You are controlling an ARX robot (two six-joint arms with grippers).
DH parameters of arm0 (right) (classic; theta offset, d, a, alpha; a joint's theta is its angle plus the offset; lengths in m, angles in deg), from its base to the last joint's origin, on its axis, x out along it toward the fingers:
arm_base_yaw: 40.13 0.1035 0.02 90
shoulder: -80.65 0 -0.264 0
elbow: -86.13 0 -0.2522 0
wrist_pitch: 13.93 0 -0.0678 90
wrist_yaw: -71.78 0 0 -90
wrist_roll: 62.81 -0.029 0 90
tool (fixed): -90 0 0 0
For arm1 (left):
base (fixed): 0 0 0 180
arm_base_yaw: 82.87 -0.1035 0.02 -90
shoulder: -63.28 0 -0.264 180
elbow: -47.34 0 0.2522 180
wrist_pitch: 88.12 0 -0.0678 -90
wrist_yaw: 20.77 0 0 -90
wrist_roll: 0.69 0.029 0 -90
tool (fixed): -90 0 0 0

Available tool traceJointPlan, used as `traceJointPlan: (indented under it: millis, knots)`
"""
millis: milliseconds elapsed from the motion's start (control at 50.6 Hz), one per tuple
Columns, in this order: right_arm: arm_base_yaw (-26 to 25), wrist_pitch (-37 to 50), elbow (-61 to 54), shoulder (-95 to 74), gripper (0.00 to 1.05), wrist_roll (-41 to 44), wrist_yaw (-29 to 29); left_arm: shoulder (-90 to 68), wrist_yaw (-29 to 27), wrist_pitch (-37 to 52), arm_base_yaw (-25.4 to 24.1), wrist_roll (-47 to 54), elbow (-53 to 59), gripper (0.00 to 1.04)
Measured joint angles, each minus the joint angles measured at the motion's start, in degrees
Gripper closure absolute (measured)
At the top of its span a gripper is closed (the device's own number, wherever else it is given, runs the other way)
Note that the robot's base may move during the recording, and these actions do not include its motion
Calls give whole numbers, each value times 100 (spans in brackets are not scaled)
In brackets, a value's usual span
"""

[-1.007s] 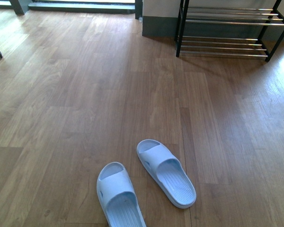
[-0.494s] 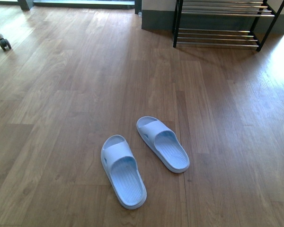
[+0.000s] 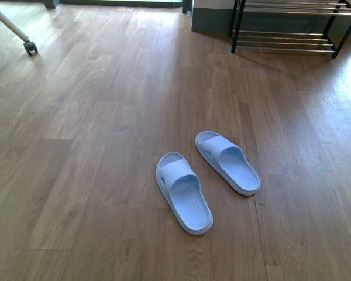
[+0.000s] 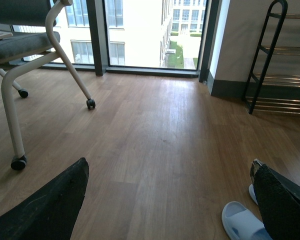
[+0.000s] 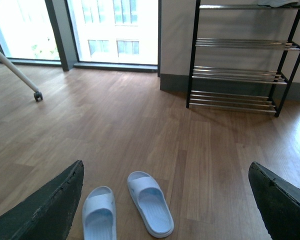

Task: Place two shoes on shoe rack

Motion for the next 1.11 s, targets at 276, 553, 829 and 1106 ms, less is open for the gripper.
traceJointPlan:
  millis: [276,553,829,1106]
  knots:
    - [0,0,-2,0,9,0,-9,0,7,0,0,0,0,9]
    - [0,0,0,2,9,0,-9,0,7,0,0,0,0,9]
    - [0,0,0,2,9,0,-2,0,-2,0,0,0,0,9]
    - [0,0,-2,0,9,0,0,0,-4,0,0,0,0,9]
